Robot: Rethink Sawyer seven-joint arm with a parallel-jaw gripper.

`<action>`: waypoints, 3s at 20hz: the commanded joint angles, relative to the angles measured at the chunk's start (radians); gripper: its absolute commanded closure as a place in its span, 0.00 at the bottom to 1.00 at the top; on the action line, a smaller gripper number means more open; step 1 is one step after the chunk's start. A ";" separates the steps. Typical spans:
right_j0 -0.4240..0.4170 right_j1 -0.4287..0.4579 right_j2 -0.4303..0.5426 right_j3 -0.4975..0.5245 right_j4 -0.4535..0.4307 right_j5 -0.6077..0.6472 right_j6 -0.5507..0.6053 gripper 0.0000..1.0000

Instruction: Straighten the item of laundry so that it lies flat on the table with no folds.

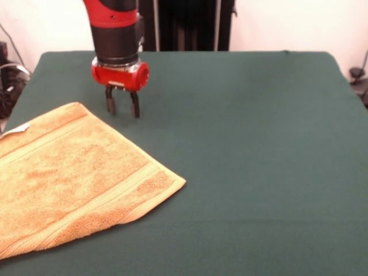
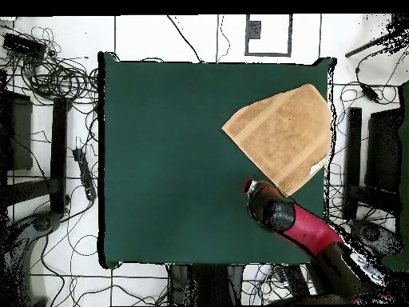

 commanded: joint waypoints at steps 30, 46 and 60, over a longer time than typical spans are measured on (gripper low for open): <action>0.144 0.306 0.056 -0.875 0.003 0.679 -0.022 0.00; 0.202 0.195 -0.030 -0.668 0.018 0.720 0.166 0.00; 0.189 -0.134 -0.036 -0.224 0.031 0.660 0.160 0.00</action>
